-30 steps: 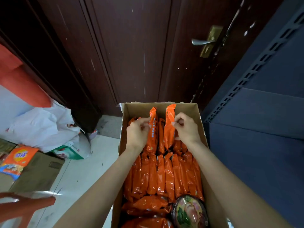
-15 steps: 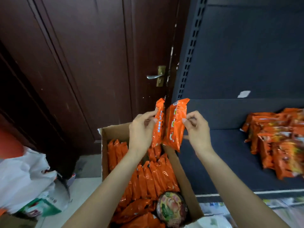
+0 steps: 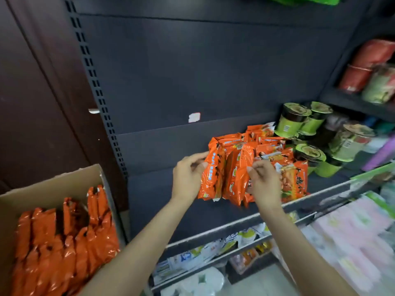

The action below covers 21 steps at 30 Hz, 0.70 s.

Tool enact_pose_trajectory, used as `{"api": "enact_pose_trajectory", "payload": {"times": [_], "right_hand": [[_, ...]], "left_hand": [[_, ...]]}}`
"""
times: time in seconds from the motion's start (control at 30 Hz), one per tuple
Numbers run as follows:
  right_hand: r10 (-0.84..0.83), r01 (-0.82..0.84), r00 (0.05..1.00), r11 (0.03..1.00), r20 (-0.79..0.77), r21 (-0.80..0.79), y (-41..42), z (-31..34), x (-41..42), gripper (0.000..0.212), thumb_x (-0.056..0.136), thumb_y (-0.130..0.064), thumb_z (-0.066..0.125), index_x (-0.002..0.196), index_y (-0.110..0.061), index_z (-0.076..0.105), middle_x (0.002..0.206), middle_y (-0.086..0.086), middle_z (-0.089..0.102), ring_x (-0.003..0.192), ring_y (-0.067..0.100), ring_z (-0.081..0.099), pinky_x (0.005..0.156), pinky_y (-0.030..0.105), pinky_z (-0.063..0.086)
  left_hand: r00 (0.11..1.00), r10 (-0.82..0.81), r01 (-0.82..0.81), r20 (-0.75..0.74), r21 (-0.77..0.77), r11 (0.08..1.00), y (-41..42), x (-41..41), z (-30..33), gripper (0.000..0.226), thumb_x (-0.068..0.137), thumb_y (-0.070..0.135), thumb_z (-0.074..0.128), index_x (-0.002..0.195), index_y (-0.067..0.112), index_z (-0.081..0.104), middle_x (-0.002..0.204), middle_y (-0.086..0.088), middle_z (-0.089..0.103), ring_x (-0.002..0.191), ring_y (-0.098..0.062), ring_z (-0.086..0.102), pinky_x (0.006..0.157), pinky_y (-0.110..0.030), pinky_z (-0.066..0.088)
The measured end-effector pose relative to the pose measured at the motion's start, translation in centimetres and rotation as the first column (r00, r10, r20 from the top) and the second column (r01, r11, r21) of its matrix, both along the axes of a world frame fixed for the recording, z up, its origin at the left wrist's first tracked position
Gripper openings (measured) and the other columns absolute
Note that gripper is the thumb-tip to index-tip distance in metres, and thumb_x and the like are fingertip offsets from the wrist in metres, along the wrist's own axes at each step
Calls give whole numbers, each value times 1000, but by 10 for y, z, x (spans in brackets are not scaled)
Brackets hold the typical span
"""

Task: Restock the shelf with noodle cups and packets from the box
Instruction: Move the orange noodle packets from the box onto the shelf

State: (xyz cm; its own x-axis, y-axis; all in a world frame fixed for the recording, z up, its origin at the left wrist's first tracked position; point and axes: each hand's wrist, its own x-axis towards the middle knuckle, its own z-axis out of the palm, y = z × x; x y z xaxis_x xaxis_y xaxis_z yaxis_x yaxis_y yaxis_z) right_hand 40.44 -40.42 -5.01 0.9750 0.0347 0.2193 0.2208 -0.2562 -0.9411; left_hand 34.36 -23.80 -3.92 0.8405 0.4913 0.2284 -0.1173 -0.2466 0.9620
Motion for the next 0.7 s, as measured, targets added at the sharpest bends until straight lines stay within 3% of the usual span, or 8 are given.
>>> {"api": "enact_pose_trajectory", "payload": {"times": [0.13,0.27,0.37,0.5,0.6,0.7], "right_hand": [[-65,65,998,998,-21,-8,-59,-13,35,21,93,-16,55,78,-28,48,67,4,54,57,18,48,62,45,49],[-115,118,992,990,43,-81,-92,-19,54,5,93,-11,55,88,-10,52,79,3,57,66,14,50,65,27,40],[-125,130,991,986,48,-102,-102,-30,65,8,93,-8,54,86,-9,49,75,0,54,62,13,48,60,25,35],[-92,95,995,986,30,-137,-105,-54,74,11,94,-9,53,85,-12,48,65,-5,49,53,11,42,53,28,34],[-67,76,996,987,64,-142,-104,-65,73,9,95,-9,51,87,-11,48,63,-4,47,49,11,37,48,26,32],[-22,33,997,989,78,-145,-102,-72,73,5,96,-10,50,91,-8,49,60,-2,46,47,12,36,46,28,31]], "left_hand": [[999,-27,26,-33,-35,999,-56,45,-19,30,87,6,62,106,28,70,97,-2,68,94,-15,64,91,-41,52],[999,-31,26,-35,-129,991,-93,80,-37,29,86,0,61,103,22,69,91,7,65,91,-11,60,89,-27,49],[990,1,-33,-143,-218,976,-106,94,-63,28,86,-6,59,97,18,69,91,6,63,91,-11,58,83,-21,46],[919,73,-96,-388,-42,994,-108,97,-92,25,86,4,63,109,13,65,93,-1,62,87,-13,57,76,-21,42],[866,95,-49,-491,105,993,-99,93,-100,20,86,11,65,105,17,61,89,0,61,83,-15,58,73,-24,45],[863,26,-22,-504,15,1000,-95,91,-104,15,86,5,64,92,17,57,75,-3,62,79,-23,66,70,-38,58]]}}
